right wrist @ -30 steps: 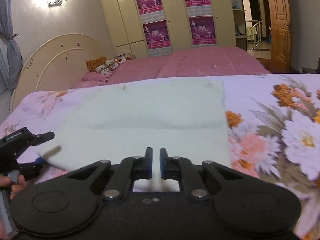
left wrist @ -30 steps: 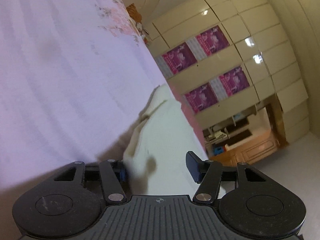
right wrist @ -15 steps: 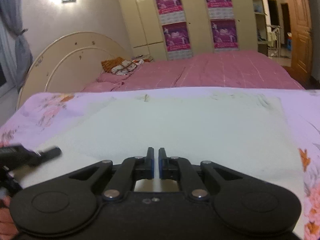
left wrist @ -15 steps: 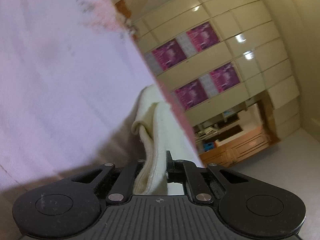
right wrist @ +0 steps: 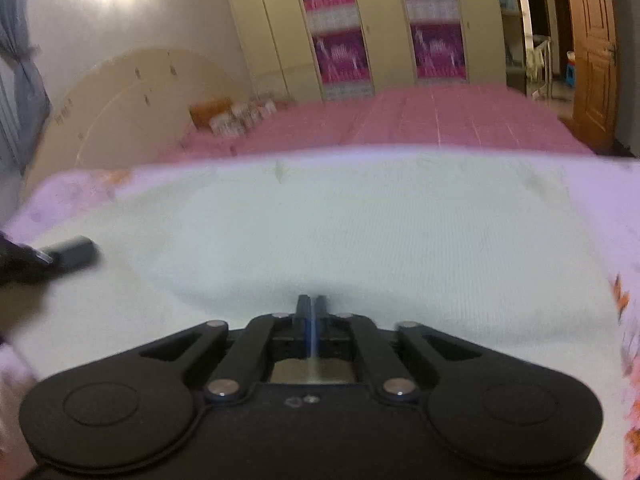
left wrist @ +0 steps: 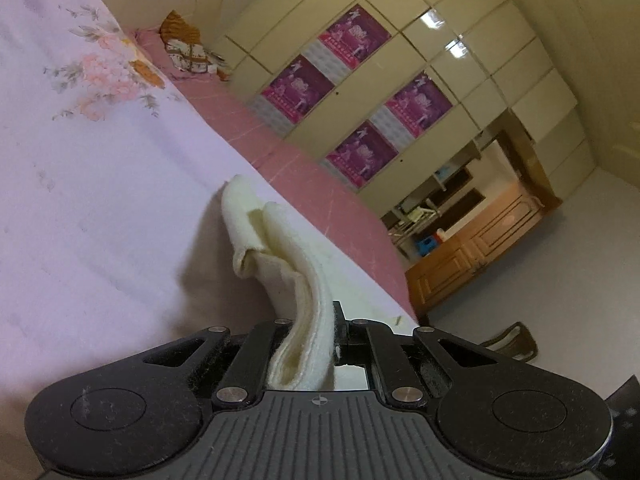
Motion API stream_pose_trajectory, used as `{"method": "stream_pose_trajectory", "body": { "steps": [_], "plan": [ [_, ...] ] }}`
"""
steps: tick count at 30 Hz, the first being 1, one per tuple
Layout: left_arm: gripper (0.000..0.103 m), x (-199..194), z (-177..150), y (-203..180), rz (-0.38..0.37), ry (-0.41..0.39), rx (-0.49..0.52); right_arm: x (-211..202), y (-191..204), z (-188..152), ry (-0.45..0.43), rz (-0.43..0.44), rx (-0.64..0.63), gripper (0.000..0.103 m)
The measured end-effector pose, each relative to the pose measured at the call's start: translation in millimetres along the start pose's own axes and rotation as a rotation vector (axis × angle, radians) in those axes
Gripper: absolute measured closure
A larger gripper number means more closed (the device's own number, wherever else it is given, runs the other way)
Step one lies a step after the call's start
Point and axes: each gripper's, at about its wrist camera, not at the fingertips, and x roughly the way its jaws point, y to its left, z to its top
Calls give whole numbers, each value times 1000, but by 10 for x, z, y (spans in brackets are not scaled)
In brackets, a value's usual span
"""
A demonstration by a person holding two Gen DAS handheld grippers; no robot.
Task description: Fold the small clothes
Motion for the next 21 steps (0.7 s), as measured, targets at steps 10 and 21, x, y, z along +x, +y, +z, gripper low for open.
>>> {"method": "stream_pose_trajectory", "body": {
  "steps": [10,21],
  "plan": [
    [96,-104,-95,-316,11,36,117,136,-311,-13,62,33,146,99],
    [96,410,-551,-1830,-91,272,506,-758,-1503,34,-99,47,545,80]
  ]
}}
